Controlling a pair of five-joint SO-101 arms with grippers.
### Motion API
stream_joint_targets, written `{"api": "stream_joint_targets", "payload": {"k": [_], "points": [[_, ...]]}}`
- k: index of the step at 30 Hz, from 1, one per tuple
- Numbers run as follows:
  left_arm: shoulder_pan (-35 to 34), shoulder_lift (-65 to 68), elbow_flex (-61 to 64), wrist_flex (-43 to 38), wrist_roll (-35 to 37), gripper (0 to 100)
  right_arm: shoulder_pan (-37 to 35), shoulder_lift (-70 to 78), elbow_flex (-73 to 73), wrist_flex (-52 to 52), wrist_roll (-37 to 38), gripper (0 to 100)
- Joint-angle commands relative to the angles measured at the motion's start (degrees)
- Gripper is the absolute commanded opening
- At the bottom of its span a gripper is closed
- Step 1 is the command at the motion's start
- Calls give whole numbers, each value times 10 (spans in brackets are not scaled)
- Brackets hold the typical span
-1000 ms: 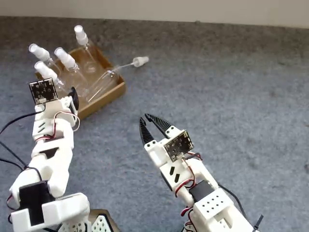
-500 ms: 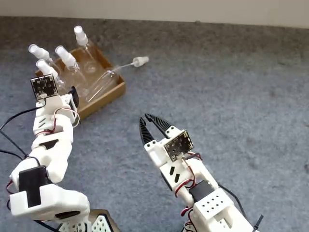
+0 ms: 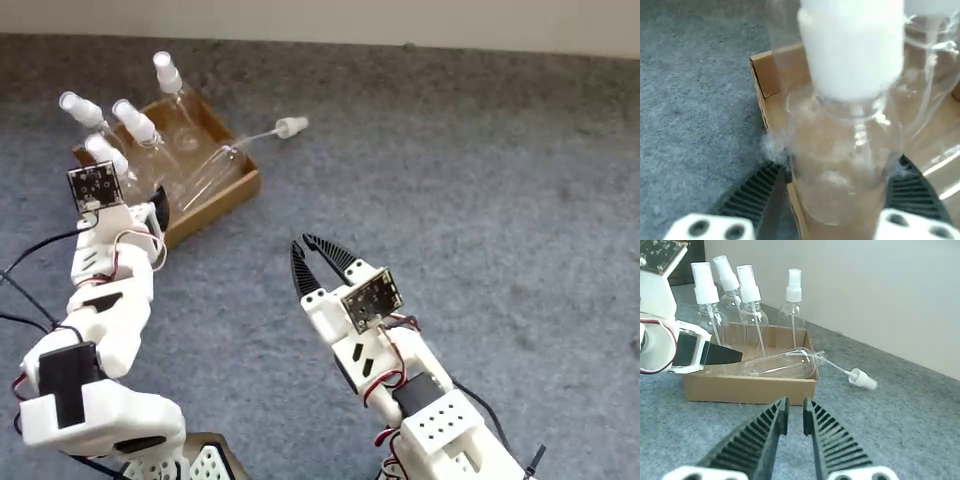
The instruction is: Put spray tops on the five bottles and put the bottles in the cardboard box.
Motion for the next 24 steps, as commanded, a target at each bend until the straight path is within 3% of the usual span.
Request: {"api": "stream_joint_targets", "payload": {"k": [1,9,15,19,24], "points": [[-6,0,7,-9,-4,319,7,-3,96,5,5,48],[-6,-15,29,-9,-4,323,7,-3,96,5,4,48],[-6,-122,77,4,-4,323,7,-3,96,5,4,48],[-2,-186,93,79,-50,323,7,-3,96,5,4,48],[-6,-251,96,175,-55,323,7,-3,96,5,5,48]]}}
